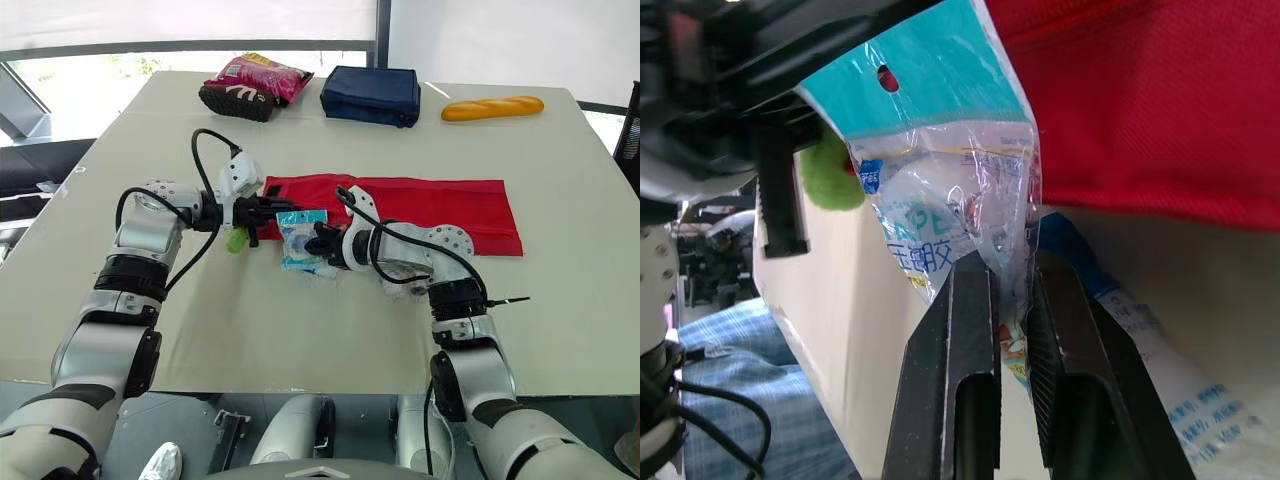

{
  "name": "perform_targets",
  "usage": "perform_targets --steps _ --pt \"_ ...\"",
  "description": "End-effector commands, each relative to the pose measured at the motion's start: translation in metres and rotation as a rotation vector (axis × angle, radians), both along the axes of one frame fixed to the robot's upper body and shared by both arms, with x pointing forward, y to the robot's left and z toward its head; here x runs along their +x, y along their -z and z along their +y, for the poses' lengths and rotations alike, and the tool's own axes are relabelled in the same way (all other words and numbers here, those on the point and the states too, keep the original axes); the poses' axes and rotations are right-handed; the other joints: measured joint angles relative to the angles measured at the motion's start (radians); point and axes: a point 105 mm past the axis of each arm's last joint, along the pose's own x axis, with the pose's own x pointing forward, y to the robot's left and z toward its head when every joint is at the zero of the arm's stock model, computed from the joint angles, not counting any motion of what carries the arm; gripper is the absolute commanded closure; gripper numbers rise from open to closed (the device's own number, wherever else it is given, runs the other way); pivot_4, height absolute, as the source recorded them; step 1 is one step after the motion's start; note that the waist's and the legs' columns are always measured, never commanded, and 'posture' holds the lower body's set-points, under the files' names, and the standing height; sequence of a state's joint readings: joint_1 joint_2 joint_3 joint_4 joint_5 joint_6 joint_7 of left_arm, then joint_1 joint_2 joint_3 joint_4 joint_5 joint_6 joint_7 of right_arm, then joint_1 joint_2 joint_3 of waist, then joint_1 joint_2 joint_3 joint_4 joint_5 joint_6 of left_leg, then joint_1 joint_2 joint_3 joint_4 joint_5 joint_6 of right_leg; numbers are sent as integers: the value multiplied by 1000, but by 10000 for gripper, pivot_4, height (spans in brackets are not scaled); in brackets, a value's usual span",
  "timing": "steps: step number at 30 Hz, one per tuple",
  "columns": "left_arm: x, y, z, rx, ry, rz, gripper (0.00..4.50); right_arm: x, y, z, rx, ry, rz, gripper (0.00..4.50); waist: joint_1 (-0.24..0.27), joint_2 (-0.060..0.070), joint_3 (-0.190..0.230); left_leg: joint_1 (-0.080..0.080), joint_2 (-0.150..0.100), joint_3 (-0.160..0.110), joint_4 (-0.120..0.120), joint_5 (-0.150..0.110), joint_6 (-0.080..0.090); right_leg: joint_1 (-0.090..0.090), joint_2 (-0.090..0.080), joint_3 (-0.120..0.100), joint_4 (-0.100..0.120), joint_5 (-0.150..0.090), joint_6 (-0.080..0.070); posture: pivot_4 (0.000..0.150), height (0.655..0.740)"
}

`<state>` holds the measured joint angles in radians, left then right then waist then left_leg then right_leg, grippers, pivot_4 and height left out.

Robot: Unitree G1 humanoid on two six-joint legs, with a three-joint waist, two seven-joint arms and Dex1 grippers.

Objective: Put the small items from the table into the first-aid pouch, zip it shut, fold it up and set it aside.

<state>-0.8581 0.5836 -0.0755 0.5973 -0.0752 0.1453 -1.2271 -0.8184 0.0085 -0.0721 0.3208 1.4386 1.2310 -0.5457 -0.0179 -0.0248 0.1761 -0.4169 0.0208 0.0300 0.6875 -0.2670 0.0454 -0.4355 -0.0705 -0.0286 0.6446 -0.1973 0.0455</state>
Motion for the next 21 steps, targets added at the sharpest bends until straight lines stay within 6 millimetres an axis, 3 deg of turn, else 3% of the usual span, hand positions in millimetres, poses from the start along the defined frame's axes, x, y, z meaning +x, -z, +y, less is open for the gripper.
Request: perform_targets --steps 1,11,21 --pt "-4 -19 0 -30 15 -64 43436 10 -7 1 16 40 8 44419 -1 0 0 0 0 0 0 0 0 0 0 0 0 0 0 1500 7164" --pt "-12 -12 -2 -15 42 -62 43436 24 -3 -3 49 122 104 44419 -3 0 0 0 0 0 0 0 0 0 0 0 0 0 0 1500 7164" --pt "-19 -3 -2 -16 57 -38 43436 43 -25 -7 209 236 99 44419 -5 1 0 0 0 0 -1 0 0 0 0 0 0 0 0 1500 7164"
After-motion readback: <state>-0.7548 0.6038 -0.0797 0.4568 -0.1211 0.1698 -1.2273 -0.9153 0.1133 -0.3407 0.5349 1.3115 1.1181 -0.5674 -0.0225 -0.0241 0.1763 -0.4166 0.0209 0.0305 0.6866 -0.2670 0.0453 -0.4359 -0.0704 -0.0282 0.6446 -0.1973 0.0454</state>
